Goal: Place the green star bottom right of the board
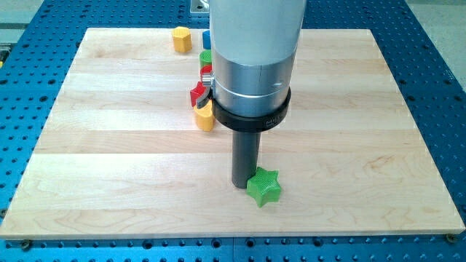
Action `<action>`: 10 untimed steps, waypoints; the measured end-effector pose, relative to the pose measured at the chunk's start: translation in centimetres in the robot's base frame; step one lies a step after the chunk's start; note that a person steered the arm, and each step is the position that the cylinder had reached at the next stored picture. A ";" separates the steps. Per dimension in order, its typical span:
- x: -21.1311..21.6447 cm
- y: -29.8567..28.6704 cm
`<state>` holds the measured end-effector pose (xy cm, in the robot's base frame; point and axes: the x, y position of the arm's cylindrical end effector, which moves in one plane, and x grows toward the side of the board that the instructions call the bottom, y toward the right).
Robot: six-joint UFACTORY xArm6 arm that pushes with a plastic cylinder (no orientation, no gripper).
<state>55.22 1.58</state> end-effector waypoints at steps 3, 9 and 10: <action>-1.0 1.4; 5.1 7.8; 4.3 10.4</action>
<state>59.53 11.96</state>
